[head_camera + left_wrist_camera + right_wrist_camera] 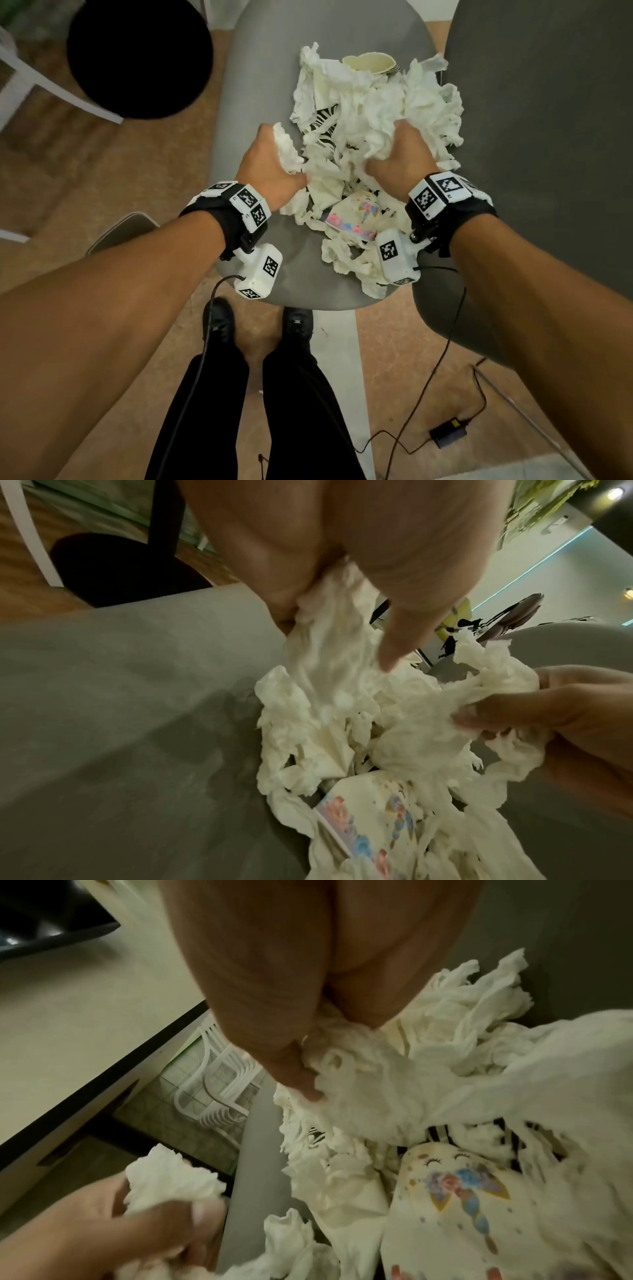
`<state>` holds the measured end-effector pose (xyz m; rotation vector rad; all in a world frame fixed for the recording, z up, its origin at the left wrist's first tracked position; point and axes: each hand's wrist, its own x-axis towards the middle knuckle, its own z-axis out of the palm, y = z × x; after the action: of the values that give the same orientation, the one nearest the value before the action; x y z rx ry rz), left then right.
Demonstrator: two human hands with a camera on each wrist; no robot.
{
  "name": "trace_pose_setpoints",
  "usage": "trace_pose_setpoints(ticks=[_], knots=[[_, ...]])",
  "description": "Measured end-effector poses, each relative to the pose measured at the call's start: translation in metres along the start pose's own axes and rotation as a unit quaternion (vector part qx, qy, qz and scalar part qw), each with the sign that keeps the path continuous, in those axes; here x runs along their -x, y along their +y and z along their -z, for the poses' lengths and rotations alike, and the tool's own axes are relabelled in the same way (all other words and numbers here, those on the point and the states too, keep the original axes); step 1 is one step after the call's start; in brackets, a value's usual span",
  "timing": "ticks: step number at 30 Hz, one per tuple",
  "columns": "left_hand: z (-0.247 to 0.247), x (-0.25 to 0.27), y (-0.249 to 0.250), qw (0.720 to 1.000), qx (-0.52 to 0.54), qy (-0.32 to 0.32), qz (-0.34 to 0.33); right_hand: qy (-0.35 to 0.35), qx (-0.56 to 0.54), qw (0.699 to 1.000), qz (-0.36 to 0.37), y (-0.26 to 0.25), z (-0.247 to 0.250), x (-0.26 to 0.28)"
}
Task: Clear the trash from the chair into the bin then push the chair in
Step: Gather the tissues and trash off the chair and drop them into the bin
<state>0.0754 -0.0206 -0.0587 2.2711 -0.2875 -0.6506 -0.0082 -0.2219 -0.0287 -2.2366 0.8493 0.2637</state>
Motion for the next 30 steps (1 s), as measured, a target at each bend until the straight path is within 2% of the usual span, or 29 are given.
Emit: trace_pose_setpoints(ticks=[3, 6, 8, 12, 16, 21, 24, 27, 30], knots=[[-0.002, 0.002, -0.003, 0.999, -0.049, -0.002, -0.001, 0.016, -0.038, 0.999, 0.031, 0.001, 0.002, 0.008], [-0.004, 0.006, -0.003, 1.0, 0.003, -0.007, 0.025, 0.045, -0.078, 0.994, 0.067, -0.003, 0.003, 0.016], [-0.004, 0.008, -0.003, 0.999, 0.018, 0.014, 0.028, 0.065, -0.083, 0.99, 0.092, -0.011, 0.004, 0.022], [-0.001, 0.01, 0.0, 0.998, 0.015, 0.046, 0.027, 0.09, -0.187, 0.976, 0.072, -0.034, 0.008, 0.023], [0.004, 0.012, -0.003, 0.998, 0.015, 0.053, 0.01, 0.052, -0.275, 0.958, 0.063, -0.048, 0.007, 0.016], [0.012, 0.012, -0.013, 0.998, 0.047, 0.029, 0.033, 0.002, -0.278, 0.959, 0.05, -0.047, -0.011, 0.006], [0.016, 0.009, -0.025, 0.997, 0.056, 0.055, 0.029, -0.021, -0.284, 0.957, 0.049, -0.049, -0.023, 0.009], [0.016, 0.008, -0.032, 0.995, 0.038, 0.076, 0.051, 0.009, -0.195, 0.979, 0.056, -0.053, -0.039, 0.008], [0.016, 0.012, -0.037, 0.996, 0.033, 0.069, 0.053, 0.028, -0.157, 0.987, 0.033, -0.059, -0.059, 0.007]])
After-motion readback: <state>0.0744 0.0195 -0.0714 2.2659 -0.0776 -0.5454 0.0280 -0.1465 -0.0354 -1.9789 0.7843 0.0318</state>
